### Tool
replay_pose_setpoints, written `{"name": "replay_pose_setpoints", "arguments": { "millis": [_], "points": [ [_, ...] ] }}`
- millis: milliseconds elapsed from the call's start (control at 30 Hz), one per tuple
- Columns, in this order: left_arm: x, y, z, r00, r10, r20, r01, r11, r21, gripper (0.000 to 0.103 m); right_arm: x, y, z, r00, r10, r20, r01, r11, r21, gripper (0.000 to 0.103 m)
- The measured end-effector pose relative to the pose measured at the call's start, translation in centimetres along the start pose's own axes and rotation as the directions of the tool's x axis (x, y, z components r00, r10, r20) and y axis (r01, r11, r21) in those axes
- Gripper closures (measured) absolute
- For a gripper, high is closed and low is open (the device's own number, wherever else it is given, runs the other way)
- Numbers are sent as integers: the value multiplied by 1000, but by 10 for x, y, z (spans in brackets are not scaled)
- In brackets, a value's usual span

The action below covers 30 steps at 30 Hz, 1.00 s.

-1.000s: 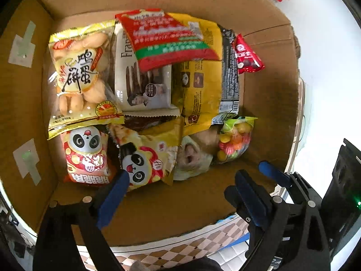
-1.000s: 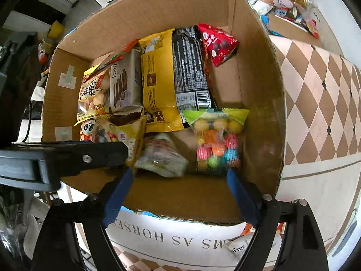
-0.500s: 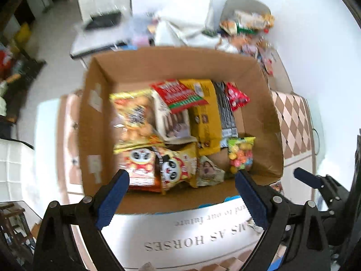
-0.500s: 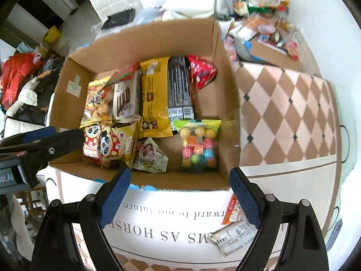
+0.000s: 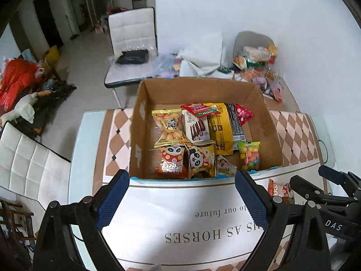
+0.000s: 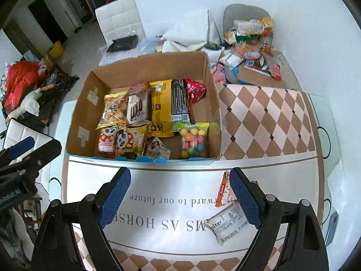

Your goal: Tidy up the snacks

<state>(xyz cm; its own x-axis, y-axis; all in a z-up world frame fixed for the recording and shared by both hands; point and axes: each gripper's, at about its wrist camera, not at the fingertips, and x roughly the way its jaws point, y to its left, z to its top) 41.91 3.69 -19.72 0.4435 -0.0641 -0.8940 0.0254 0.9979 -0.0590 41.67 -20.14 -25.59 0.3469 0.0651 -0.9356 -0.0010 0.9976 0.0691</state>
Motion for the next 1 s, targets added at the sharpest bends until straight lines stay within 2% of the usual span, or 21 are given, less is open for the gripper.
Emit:
{"name": "replay_pose_setpoints", "arguments": {
  "millis": [200, 333, 467, 567, 667, 800, 933, 1000],
  "points": [
    [-20, 1, -13, 999, -29, 18, 30, 999, -35, 7, -31, 1, -15, 998, 40, 40, -41, 999, 21, 12],
    [-20, -12, -24, 999, -31, 7, 32, 999, -32, 7, -38, -15, -28, 996, 85, 36, -88, 992, 85, 6],
    [-1, -36, -43, 999, -28, -39, 28, 1000, -1, 7, -25, -53, -50, 996, 92, -4, -90, 977, 193, 6],
    [25, -69, -63, 991, -61, -121, 69, 996, 58, 7, -3, -97, -76, 992, 101, -76, -74, 950, 303, 6],
    [56, -117, -86, 970, -85, -226, 126, 976, 175, 7, 16, -137, -104, 986, 94, -137, -35, 923, 382, 6],
    [92, -174, -108, 930, -99, -354, 206, 937, 281, 7, 33, -178, -139, 977, 77, -197, 20, 895, 446, 6],
    [121, -221, -124, 902, -96, -422, 260, 900, 351, 7, 48, -213, -165, 970, 75, -230, 54, 859, 509, 6],
    [137, -242, -133, 880, -91, -465, 290, 879, 378, 7, 53, -227, -171, 969, 72, -237, 67, 845, 531, 6]
  ]
}}
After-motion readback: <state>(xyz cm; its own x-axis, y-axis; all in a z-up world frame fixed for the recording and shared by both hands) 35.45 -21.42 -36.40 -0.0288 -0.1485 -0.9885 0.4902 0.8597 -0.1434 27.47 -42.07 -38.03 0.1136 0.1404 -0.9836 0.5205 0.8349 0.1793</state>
